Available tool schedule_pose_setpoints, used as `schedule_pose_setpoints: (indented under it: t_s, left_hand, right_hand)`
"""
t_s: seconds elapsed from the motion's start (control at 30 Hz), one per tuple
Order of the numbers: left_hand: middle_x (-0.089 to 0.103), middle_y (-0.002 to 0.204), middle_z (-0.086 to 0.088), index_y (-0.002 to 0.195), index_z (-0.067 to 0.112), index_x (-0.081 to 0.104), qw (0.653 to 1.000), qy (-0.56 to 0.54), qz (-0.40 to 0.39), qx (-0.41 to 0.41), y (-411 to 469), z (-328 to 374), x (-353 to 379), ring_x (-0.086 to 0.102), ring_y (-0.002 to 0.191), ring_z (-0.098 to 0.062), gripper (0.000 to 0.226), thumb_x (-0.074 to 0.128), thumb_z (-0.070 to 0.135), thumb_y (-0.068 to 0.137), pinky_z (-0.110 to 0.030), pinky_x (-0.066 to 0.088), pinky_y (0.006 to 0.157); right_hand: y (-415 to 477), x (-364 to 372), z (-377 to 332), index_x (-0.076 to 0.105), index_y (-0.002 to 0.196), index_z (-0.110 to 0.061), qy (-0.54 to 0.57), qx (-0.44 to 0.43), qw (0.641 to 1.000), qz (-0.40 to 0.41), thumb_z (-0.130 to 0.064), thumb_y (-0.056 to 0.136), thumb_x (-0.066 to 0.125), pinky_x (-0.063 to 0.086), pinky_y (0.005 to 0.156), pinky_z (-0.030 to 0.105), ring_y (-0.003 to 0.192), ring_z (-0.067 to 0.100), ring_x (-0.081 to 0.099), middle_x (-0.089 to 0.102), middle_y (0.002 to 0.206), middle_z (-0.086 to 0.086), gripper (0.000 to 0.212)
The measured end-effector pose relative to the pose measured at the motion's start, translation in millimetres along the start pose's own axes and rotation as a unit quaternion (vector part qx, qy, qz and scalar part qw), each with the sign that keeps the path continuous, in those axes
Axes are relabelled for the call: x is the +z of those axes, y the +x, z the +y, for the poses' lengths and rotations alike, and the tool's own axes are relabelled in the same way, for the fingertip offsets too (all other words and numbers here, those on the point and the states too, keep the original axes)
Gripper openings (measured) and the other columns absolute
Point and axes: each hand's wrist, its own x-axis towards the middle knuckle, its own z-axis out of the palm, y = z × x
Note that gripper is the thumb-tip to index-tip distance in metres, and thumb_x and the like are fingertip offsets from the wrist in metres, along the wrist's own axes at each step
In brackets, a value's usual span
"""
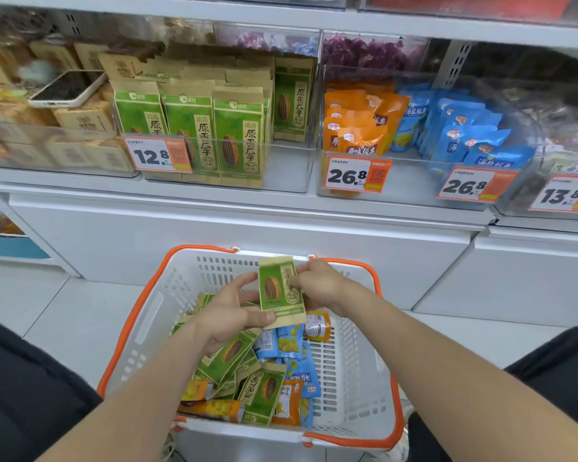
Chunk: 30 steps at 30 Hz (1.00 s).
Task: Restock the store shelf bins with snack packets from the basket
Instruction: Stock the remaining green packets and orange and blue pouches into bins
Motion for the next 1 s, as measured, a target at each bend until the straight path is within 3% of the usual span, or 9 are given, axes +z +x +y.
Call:
schedule_pose_setpoints:
  t_s: [0.1,0.17,0.23,0.37,0.47,0.57,0.7,0.83,1.0]
  left_hand:
    - [0.072,0.125,-0.014,0.140,0.015,0.054,1.000,0.005,-0.003,0.000,-3,4,5,0.076,0.103,-0.029,0.074,0.083,-0.013,0.078,-0.043,0.062,0.086]
    - [0.074,0.124,-0.013,0.133,0.011,0.063,1.000,-0.007,-0.009,0.013,-2,8,10,0.075,0.108,-0.028,0.045,0.078,0.003,0.091,-0.045,0.062,0.090]
    - [0.075,0.121,-0.016,0.129,0.009,0.067,0.999,-0.033,-0.009,0.031,-2,15,16,0.074,0.110,-0.032,0.030,0.061,0.025,0.105,-0.052,0.060,0.095]
    - [0.078,0.110,-0.018,0.124,0.006,0.071,0.995,-0.034,0.050,0.082,-5,28,22,0.076,0.103,-0.036,0.035,0.052,0.032,0.109,-0.058,0.061,0.091]
    - [0.080,0.104,-0.013,0.120,0.010,0.074,0.987,-0.021,0.088,0.135,-8,41,29,0.077,0.097,-0.031,0.028,0.054,0.027,0.108,-0.055,0.061,0.090]
    - [0.080,0.098,-0.012,0.114,0.011,0.076,0.976,-0.002,0.116,0.185,-7,62,34,0.077,0.094,-0.031,0.027,0.055,0.027,0.108,-0.050,0.062,0.086]
    - [0.076,0.090,-0.015,0.100,0.014,0.074,0.941,0.084,0.173,0.279,-3,96,31,0.070,0.088,-0.038,0.033,0.052,0.038,0.109,-0.051,0.057,0.078]
    - [0.072,0.089,0.004,0.102,0.023,0.068,0.903,0.122,0.215,0.351,-6,138,39,0.065,0.082,-0.011,0.027,0.046,0.036,0.112,-0.028,0.049,0.070]
    - [0.065,0.103,0.007,0.120,0.016,0.058,0.849,0.224,0.250,0.408,-3,199,36,0.059,0.091,-0.002,0.019,0.052,0.030,0.109,-0.015,0.040,0.072]
  right_hand:
    - [-6,-2,-7,0.056,0.113,-0.011,0.068,-0.031,0.997,0.020,0.003,0.095,0.065,0.060,0.066,0.035,0.088,0.023,0.073,0.073,0.102,0.011,0.024]
    - [-8,-5,-8,0.055,0.126,-0.010,0.068,-0.047,0.997,0.012,0.006,0.092,0.069,0.059,0.060,0.030,0.083,0.020,0.074,0.074,0.099,0.013,0.041]
    - [-11,-7,-10,0.060,0.124,-0.003,0.038,-0.068,0.997,0.021,0.009,0.090,0.070,0.059,0.058,0.029,0.071,0.017,0.074,0.074,0.087,0.011,0.037]
    - [-14,-10,-20,0.065,0.111,-0.008,0.009,-0.094,0.995,0.039,0.005,0.086,0.073,0.063,0.083,0.049,0.088,0.030,0.076,0.076,0.086,0.011,0.029]
    - [-20,-12,-37,0.056,0.124,-0.023,-0.033,-0.163,0.983,0.073,-0.008,0.083,0.073,0.061,0.082,0.041,0.089,0.022,0.073,0.074,0.093,0.004,0.047]
    - [-32,-14,-60,0.039,0.139,-0.037,-0.080,-0.290,0.947,0.114,-0.013,0.087,0.068,0.058,0.075,0.036,0.087,0.016,0.069,0.071,0.101,-0.003,0.064]
    - [-43,-27,-97,0.034,0.140,-0.041,-0.208,-0.373,0.895,0.126,-0.012,0.089,0.066,0.051,0.090,0.040,0.105,0.022,0.061,0.061,0.126,0.001,0.068]
    - [-61,-40,-143,0.033,0.135,-0.035,-0.239,-0.431,0.856,0.157,0.001,0.086,0.068,0.053,0.093,0.046,0.114,0.021,0.056,0.055,0.131,0.001,0.071]
    - [-74,-57,-184,0.034,0.130,-0.029,-0.281,-0.530,0.754,0.269,0.006,0.085,0.060,0.051,0.070,0.044,0.088,0.029,0.058,0.045,0.120,0.006,0.063]
